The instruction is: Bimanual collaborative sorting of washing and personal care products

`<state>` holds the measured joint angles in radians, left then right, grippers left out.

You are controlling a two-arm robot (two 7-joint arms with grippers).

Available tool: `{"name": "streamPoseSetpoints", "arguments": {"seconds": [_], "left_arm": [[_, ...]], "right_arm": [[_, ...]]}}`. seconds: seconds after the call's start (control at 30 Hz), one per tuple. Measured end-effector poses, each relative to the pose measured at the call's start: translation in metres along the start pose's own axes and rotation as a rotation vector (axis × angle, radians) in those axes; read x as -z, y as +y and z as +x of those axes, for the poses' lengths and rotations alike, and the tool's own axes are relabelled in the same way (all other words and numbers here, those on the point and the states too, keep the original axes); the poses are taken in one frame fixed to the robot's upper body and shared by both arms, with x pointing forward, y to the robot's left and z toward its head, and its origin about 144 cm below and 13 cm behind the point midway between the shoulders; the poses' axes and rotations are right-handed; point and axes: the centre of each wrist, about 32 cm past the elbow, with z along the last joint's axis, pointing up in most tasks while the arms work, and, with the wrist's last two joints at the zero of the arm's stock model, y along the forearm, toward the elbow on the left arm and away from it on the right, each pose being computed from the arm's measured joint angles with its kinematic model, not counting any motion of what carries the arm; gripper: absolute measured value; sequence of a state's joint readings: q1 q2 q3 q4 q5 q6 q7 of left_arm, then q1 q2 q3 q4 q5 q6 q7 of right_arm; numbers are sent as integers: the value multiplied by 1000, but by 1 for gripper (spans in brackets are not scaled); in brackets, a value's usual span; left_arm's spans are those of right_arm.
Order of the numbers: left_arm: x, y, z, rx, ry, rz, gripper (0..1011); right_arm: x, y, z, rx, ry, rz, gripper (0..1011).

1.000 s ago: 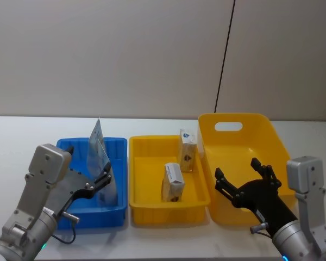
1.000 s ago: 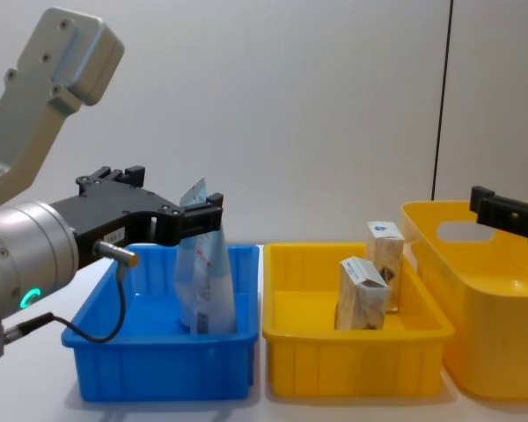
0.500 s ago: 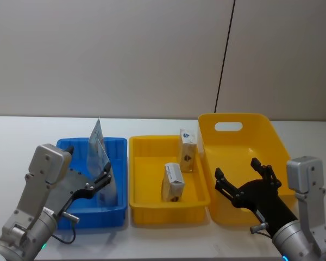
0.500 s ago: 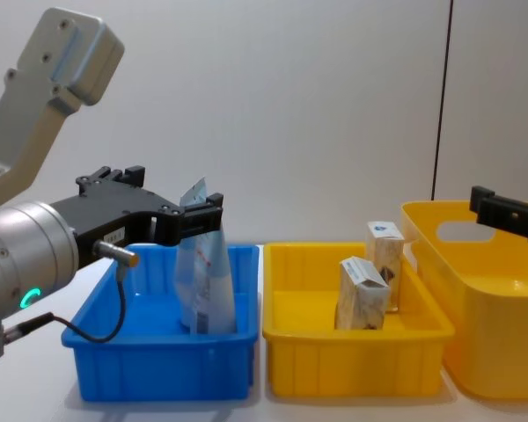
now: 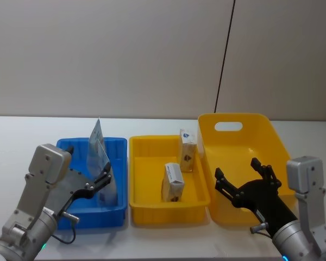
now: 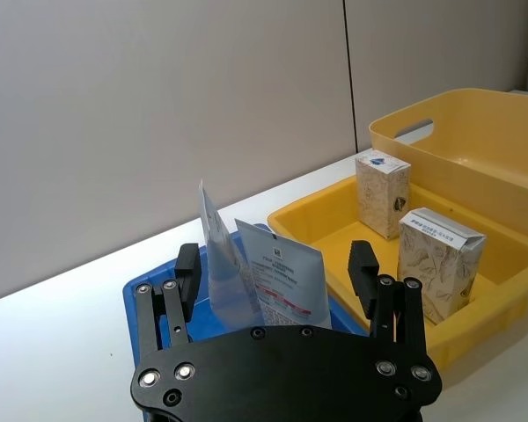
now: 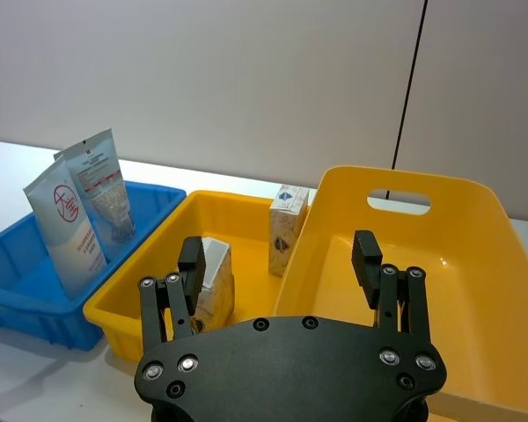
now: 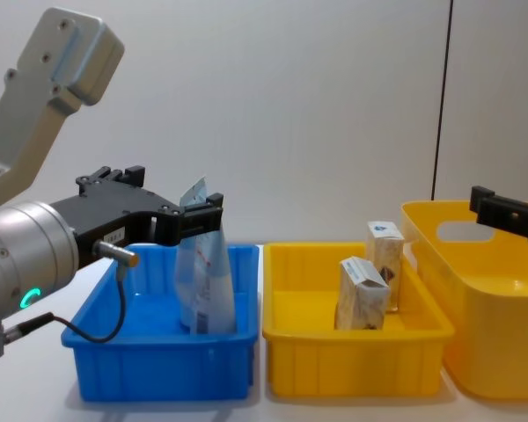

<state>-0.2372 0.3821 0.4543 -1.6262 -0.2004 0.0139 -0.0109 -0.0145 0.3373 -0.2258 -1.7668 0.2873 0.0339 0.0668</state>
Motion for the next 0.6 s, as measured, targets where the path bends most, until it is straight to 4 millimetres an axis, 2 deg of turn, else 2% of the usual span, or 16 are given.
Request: {"name": "streamPoseSetpoints", "arguments": {"seconds": [0.3,0.6], "left_arm": [[0,0,0,0,0,0,1001],[0,0,0,0,0,0,1001]], "right_arm": [[5,9,4,-25,10,8,1002],[12,36,8,-87,47,-26,1002]]}}
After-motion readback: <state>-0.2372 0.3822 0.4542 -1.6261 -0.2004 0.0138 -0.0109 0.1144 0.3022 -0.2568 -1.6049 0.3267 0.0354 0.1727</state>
